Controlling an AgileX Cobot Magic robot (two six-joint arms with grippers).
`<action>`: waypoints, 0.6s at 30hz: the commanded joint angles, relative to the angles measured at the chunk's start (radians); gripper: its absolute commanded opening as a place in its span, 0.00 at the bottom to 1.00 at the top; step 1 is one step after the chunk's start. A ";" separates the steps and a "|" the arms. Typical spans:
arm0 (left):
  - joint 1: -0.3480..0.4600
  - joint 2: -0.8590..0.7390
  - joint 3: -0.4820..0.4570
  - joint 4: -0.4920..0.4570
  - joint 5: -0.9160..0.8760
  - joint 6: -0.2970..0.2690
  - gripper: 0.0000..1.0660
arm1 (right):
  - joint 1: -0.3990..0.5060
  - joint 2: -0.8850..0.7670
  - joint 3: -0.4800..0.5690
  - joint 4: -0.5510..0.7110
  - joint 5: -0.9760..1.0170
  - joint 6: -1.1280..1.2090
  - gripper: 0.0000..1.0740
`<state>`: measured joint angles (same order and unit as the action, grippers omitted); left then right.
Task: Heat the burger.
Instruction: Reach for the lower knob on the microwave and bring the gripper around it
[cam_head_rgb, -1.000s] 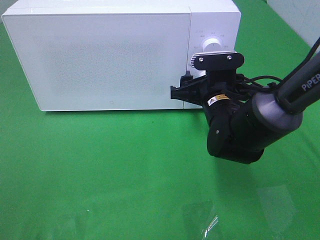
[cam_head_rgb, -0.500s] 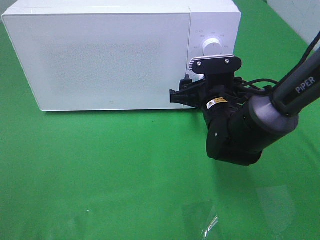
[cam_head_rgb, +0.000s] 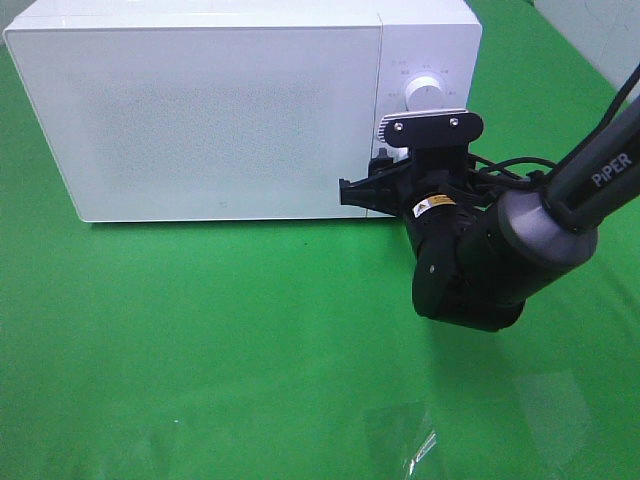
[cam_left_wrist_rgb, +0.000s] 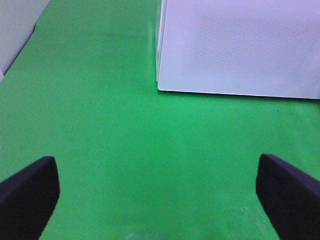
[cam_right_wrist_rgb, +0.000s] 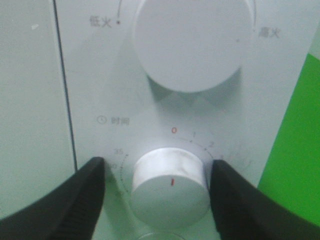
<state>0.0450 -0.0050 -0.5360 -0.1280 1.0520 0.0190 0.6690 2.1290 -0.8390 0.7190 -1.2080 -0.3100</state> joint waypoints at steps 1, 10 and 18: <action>0.004 -0.015 0.003 -0.003 -0.014 0.003 0.93 | -0.005 -0.011 -0.007 -0.012 -0.033 -0.006 0.43; 0.004 -0.015 0.003 -0.003 -0.014 0.003 0.93 | -0.005 -0.011 -0.007 -0.012 -0.033 0.039 0.00; 0.004 -0.015 0.003 -0.003 -0.014 0.003 0.93 | -0.005 -0.011 -0.007 -0.018 -0.021 0.286 0.00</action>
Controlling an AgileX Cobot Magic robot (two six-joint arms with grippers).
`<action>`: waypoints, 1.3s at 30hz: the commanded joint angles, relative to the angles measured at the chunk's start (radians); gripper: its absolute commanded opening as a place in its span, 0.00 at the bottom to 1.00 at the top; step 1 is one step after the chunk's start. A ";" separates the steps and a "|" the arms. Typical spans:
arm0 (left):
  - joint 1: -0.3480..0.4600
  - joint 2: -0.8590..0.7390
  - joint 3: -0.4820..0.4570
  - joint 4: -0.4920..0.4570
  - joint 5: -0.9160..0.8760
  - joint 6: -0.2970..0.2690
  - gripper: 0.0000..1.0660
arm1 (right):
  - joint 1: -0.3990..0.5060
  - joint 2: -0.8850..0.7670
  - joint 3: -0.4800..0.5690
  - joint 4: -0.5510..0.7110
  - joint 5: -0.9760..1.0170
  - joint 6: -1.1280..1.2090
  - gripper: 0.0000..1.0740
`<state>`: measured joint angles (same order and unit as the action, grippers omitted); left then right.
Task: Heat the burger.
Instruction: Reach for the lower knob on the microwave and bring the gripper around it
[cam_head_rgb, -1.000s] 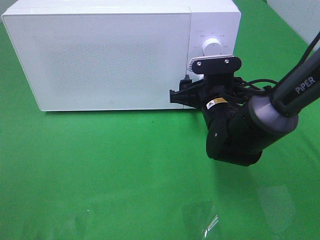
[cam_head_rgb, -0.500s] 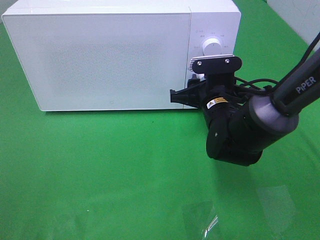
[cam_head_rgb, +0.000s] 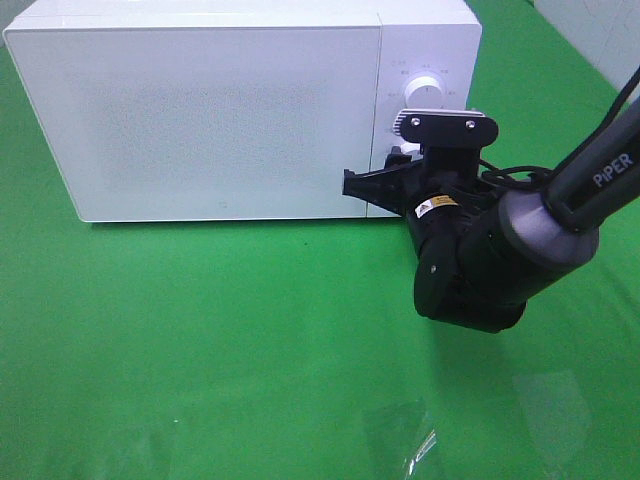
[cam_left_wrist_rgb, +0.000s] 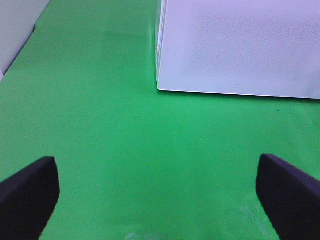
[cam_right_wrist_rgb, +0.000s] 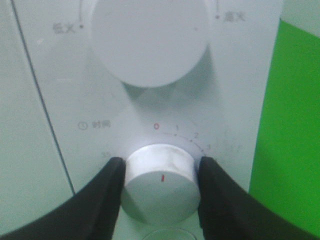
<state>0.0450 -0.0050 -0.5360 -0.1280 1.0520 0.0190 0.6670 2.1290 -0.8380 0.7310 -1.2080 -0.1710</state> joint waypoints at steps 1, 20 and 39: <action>0.004 -0.015 0.003 -0.003 -0.014 0.003 0.93 | -0.003 -0.011 -0.008 -0.053 0.006 0.306 0.00; 0.004 -0.015 0.003 -0.003 -0.014 0.003 0.93 | -0.003 -0.011 -0.008 -0.180 -0.009 1.288 0.00; 0.004 -0.015 0.003 -0.003 -0.014 0.003 0.93 | -0.003 -0.011 -0.008 -0.180 -0.009 1.482 0.01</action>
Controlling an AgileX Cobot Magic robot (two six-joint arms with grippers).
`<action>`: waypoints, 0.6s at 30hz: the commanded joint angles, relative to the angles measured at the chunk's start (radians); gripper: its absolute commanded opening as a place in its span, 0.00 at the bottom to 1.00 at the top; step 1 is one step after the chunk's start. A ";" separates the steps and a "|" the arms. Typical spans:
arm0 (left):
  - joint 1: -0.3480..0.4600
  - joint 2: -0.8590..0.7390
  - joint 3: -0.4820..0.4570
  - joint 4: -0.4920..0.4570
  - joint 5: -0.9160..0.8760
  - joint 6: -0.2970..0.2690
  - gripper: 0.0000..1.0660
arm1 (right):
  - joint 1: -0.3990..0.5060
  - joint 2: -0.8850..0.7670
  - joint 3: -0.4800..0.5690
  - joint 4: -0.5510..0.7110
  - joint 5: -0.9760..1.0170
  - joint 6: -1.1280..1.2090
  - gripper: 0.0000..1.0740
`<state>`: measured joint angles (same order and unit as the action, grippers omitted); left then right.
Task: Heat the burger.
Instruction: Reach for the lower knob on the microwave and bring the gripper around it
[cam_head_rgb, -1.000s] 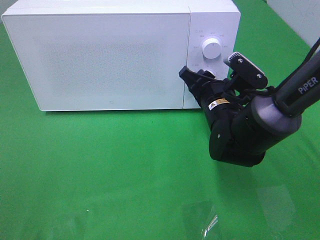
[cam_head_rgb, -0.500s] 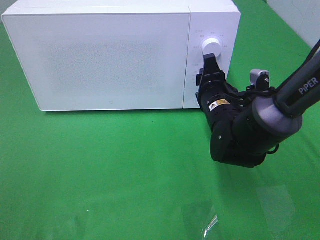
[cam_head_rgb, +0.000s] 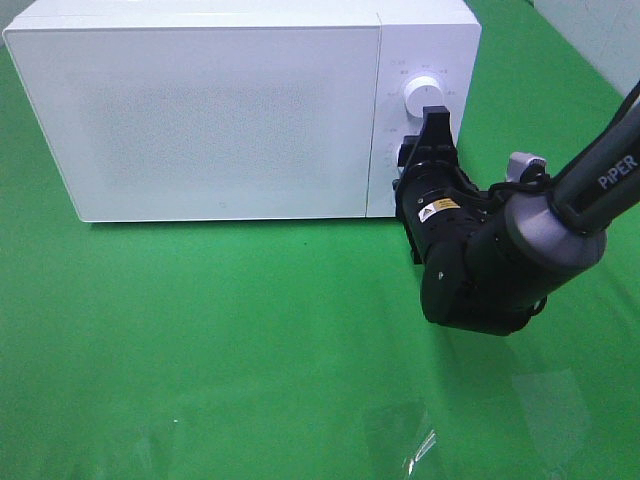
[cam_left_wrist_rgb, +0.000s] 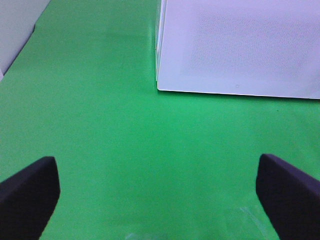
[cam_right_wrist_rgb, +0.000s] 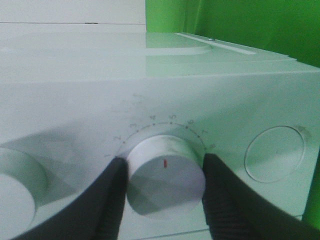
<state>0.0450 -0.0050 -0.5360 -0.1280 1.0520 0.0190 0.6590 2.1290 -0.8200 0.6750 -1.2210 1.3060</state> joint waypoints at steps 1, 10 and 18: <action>0.004 -0.015 0.003 -0.003 -0.014 0.003 0.93 | 0.005 -0.011 -0.026 -0.124 0.003 0.005 0.02; 0.004 -0.015 0.003 -0.003 -0.014 0.003 0.93 | 0.005 -0.011 -0.026 -0.117 -0.001 0.005 0.16; 0.004 -0.015 0.003 -0.003 -0.014 0.003 0.93 | 0.005 -0.013 -0.024 -0.117 0.006 -0.035 0.44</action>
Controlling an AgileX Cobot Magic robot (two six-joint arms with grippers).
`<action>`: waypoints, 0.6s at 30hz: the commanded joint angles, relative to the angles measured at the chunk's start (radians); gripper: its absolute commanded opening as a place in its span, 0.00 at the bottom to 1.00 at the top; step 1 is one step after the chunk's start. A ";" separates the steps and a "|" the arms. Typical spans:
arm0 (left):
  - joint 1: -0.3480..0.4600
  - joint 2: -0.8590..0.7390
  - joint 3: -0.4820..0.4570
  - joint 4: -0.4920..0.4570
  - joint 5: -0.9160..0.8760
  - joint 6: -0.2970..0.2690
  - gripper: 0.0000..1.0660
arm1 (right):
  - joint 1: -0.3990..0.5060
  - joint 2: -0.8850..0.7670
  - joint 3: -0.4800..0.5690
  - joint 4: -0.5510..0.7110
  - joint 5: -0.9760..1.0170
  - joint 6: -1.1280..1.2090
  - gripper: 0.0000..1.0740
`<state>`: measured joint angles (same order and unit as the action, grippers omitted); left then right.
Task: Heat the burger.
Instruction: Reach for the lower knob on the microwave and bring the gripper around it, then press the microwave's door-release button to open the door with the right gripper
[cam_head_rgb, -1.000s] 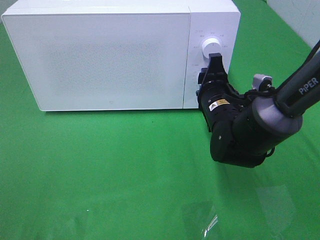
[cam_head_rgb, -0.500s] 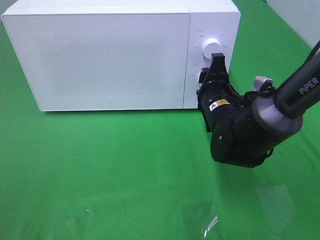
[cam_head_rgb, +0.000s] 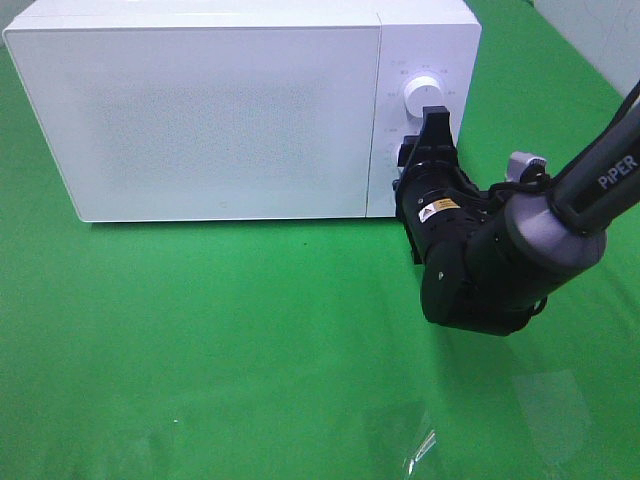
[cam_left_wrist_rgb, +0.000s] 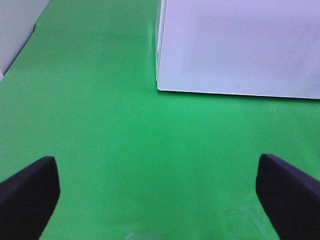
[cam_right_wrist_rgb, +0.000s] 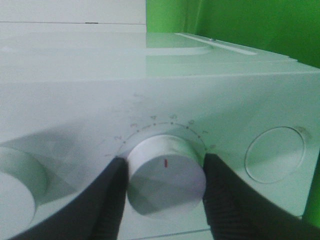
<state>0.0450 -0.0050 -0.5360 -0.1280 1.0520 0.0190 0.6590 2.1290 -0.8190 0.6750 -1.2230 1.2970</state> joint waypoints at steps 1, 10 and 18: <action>0.004 -0.015 0.003 -0.003 -0.014 0.003 0.93 | 0.005 -0.018 -0.023 -0.115 0.019 -0.031 0.47; 0.004 -0.015 0.003 -0.003 -0.014 0.003 0.92 | 0.008 -0.060 0.049 -0.123 0.082 -0.102 0.72; 0.004 -0.015 0.003 -0.003 -0.014 0.003 0.92 | 0.008 -0.128 0.144 -0.179 0.113 -0.156 0.71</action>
<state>0.0450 -0.0050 -0.5360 -0.1280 1.0520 0.0190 0.6660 2.0160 -0.6780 0.5160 -1.1160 1.1670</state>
